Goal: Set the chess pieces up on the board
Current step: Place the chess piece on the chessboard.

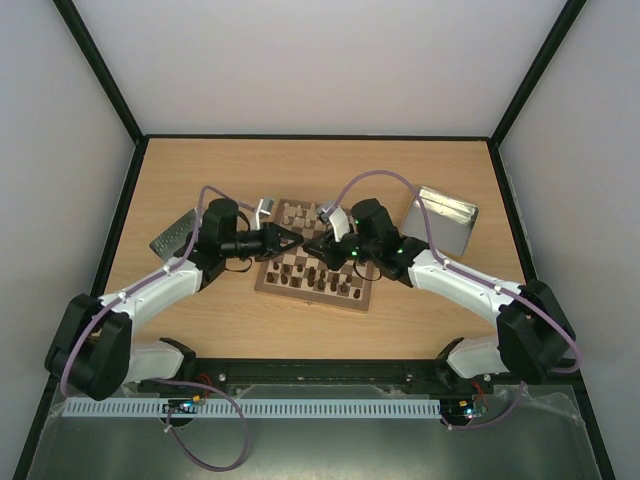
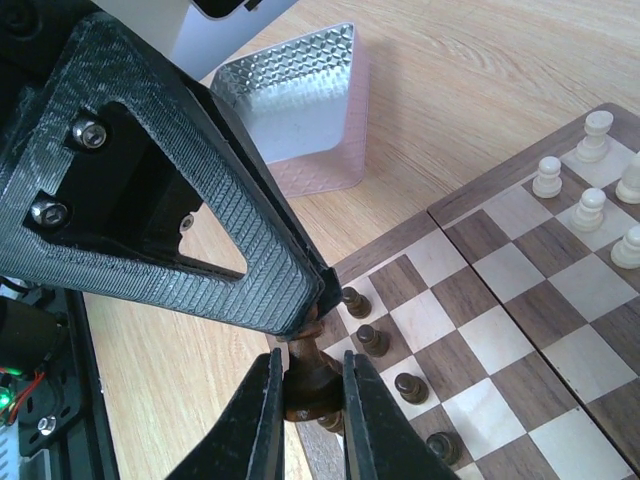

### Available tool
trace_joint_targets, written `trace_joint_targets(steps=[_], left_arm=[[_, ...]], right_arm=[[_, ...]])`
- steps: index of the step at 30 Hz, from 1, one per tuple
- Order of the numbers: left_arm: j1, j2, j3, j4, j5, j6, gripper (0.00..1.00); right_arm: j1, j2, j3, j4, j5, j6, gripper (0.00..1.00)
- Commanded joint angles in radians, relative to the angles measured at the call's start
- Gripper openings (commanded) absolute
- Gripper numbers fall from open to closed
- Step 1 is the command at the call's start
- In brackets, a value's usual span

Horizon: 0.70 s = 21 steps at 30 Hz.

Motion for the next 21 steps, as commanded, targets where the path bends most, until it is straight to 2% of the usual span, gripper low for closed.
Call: trace_joint_targets(steps=[1,4,8,12,16,21], left_arm=[[-0.022,0.006,0.026,-0.01,0.023,0.046,0.03],[-0.023,-0.011,0.028,-0.035,-0.018,0.076,0.02],[-0.025,-0.04,0.057,-0.114,-0.155,0.153,0.02],[-0.058,-0.073,0.102,-0.234,-0.357,0.268,0.03],[-0.162,-0.048,0.178,-0.334,-0.601,0.364,0.02],[-0.344,0.075,0.313,-0.437,-0.811,0.441,0.03]], right_arm=[[-0.001,-0.014,0.005,0.029,0.065,0.051,0.11],[-0.001,-0.031,-0.006,0.005,0.123,0.086,0.19],[-0.002,-0.07,-0.021,-0.058,0.288,0.172,0.47],[-0.008,-0.151,-0.065,-0.118,0.512,0.255,0.49],[-0.032,-0.201,-0.075,-0.234,0.802,0.357,0.5],[-0.153,-0.225,-0.062,-0.387,0.933,0.525,0.5]])
